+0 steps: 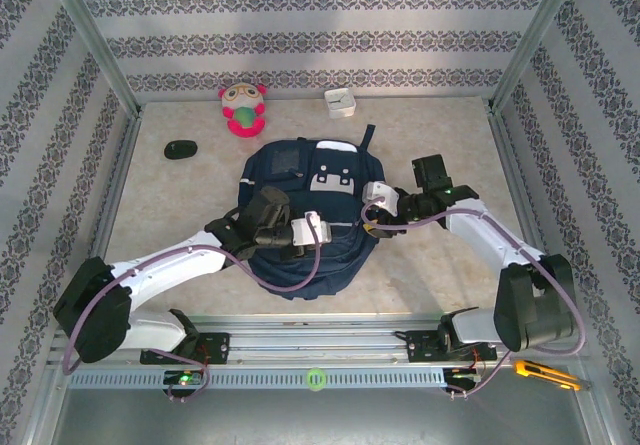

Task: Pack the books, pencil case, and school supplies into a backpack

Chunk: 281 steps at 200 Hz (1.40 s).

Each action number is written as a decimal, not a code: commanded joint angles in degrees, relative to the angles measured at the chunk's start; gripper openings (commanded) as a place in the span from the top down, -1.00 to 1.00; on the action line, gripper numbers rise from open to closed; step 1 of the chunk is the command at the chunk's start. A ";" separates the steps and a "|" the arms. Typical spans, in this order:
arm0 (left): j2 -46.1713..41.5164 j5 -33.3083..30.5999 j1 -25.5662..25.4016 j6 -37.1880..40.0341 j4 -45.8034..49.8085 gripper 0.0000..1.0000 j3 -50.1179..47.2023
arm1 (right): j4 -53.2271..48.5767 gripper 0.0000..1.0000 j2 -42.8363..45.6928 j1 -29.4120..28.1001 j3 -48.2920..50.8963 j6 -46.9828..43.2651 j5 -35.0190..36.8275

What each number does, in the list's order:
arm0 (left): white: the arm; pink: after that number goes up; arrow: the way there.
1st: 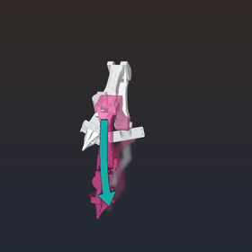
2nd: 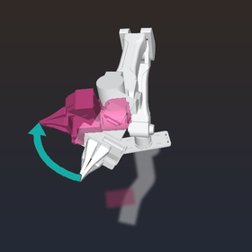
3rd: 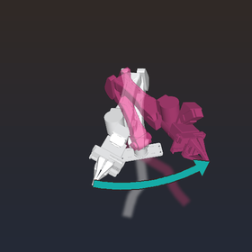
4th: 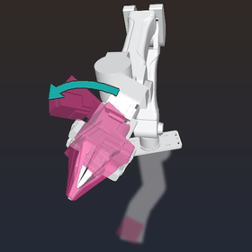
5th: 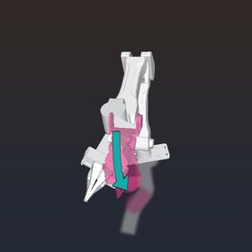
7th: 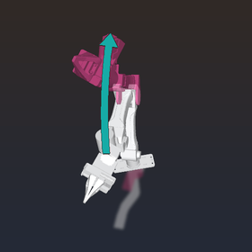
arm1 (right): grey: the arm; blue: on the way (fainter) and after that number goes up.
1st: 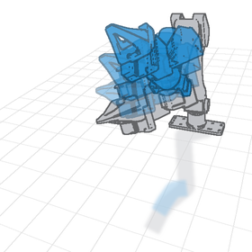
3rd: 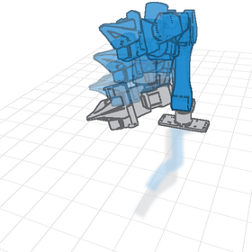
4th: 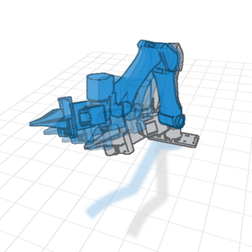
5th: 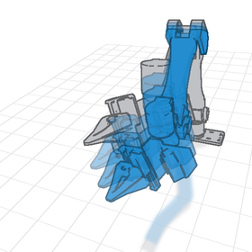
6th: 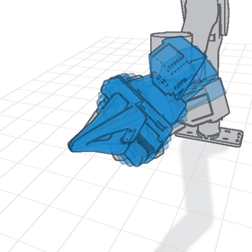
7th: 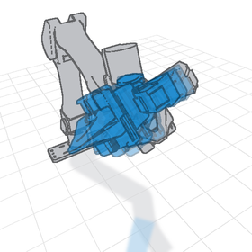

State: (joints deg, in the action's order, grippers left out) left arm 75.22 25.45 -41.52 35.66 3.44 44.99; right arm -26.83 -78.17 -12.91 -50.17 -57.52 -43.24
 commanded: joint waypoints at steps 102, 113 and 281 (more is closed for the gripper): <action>-0.91 3.57 1.11 -4.05 -10.46 1.00 -0.42 | -7.30 0.15 -6.47 -2.35 -3.85 -4.91 -7.54; -0.57 3.20 1.09 -4.14 -10.56 1.00 -0.43 | -8.22 0.34 -6.50 -2.53 -4.13 -4.05 -8.55; 2.64 -17.47 1.04 -12.56 -2.83 1.00 7.80 | -7.63 1.00 10.41 -7.49 0.95 38.05 -6.38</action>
State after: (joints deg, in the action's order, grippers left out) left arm 77.78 16.38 -41.25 24.03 0.54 49.45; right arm -32.36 -69.67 -18.22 -50.06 -31.24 -45.23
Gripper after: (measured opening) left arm 0.052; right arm 0.043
